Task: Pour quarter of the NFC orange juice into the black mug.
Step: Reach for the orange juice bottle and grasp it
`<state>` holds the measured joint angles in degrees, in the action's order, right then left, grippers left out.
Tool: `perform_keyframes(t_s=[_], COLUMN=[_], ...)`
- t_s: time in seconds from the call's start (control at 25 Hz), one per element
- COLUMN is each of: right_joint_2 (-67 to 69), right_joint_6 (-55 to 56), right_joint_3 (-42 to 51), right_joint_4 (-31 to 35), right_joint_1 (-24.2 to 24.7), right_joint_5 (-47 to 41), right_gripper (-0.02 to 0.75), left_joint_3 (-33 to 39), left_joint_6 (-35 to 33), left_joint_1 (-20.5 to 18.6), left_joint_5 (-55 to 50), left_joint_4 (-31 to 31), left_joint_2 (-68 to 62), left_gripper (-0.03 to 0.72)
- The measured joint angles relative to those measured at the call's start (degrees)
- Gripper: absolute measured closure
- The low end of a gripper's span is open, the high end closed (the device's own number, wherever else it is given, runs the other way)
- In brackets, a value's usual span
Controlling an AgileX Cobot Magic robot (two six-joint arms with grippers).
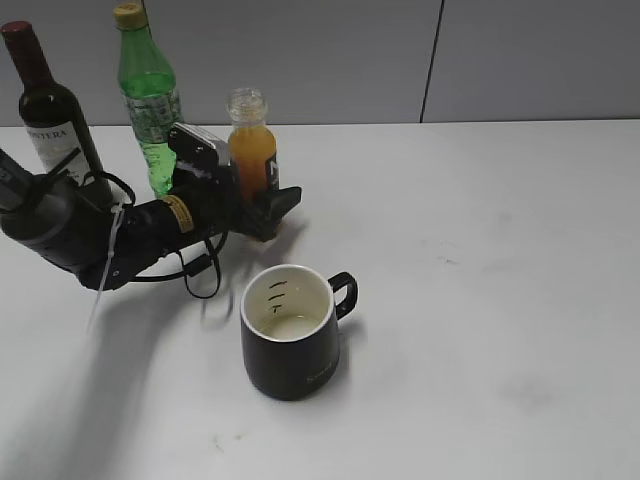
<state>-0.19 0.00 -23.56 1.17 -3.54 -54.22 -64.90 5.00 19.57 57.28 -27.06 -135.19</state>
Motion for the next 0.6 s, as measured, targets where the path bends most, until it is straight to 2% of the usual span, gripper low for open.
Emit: perform_keyframes(t_s=[0.12, 0.6], right_joint_2=[0.0, 0.0], right_joint_6=[0.0, 0.0], right_joint_3=[0.0, 0.0], right_joint_4=[0.0, 0.0], right_joint_1=[0.0, 0.0], right_joint_5=[0.0, 0.0], right_gripper=[0.171, 0.171], left_joint_3=[-0.11, 1.87], left_joint_6=[0.0, -1.98], left_joint_1=[0.11, 0.11], left_joint_5=[0.19, 2.38], left_joint_4=[0.12, 0.07], left_joint_2=[-0.06, 0.62], left_gripper=[0.221, 0.219])
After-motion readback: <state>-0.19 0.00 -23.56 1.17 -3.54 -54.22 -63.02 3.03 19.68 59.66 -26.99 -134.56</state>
